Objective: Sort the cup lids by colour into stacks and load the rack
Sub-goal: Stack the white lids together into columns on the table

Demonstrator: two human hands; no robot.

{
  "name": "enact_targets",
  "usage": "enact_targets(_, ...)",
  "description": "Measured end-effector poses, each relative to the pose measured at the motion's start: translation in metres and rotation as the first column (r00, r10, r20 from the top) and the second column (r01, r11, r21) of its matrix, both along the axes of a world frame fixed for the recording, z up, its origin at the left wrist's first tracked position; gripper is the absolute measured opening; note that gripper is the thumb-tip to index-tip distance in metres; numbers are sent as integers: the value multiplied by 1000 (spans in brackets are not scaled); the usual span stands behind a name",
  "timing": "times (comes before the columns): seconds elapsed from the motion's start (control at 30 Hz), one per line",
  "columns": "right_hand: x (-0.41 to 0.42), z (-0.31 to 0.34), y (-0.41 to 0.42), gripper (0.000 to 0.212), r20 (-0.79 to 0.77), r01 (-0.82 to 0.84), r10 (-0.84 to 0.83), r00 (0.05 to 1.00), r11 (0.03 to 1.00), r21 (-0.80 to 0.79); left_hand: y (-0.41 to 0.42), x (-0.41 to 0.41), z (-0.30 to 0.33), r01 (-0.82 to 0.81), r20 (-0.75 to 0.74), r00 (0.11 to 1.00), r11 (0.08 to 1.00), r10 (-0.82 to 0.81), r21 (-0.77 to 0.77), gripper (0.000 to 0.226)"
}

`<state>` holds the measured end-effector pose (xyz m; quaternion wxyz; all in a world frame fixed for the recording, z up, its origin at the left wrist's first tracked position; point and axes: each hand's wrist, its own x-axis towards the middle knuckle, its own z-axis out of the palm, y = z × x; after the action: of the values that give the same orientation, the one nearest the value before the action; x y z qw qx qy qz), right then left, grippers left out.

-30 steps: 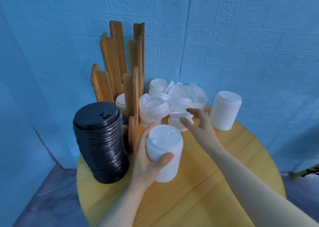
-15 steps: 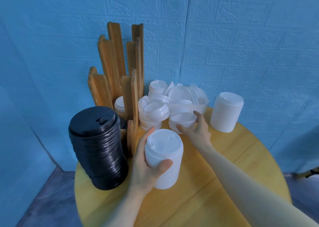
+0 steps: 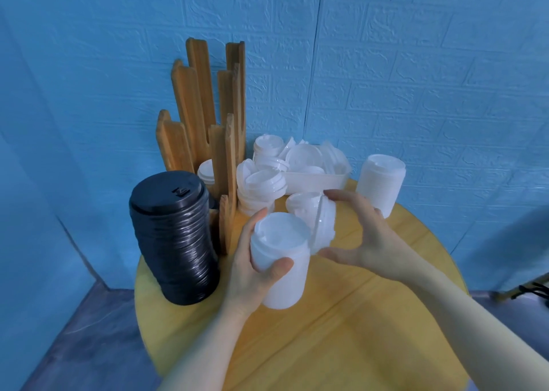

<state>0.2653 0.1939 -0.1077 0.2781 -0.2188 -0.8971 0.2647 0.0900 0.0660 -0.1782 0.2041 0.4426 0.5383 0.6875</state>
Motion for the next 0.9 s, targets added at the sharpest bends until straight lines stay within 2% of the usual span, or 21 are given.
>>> enact_targets(0.17, -13, 2, -19, 78, -86, -153, 135, 987, 950, -271, -5, 4, -1, 53, 38, 998, 998, -52, -25, 104)
enact_targets(0.3, -26, -1, -33, 79, -108, -132, 102, 989, 933, -334, -6, 4, 1, 68, 49, 997, 997, -67, -29, 105)
enact_targets(0.4, -34, 3, -39, 84, -56, -23, 7, 998, 958, -286, -7, 4, 4, 70, 24, 997, 997, -70, -19, 109)
enact_targets(0.53, -49, 13, -50, 87, 158, 240, -232, 960, 970, -35, -6, 3, 3, 68, 1, 998, 998, -68, -5, 119)
enact_targets(0.6, -54, 13, -54, 83, 165, 250, -255, 953, 967, 53, -6, 3, 2, 61, -4, 998, 998, -61, -9, 113)
enact_targets(0.7, -53, 9, -49, 82, 135, 125, -129, 982, 991, 43, -6, 3, 2, 52, 11, 999, 998, -52, -17, 108)
enact_targets(0.77, -47, 11, -42, 79, 137, 2, 13, 990, 994, -111, -6, 3, 2, 52, 15, 999, 999, -52, -16, 109)
enact_targets(0.83, -42, 17, -35, 72, 139, -123, 165, 976, 956, -268, -5, 3, 1, 58, 15, 998, 998, -58, -16, 110)
enact_targets(0.9, -39, 22, -29, 65, 160, -207, 267, 950, 925, -318, -4, 2, -1, 60, 19, 998, 998, -60, -17, 111)
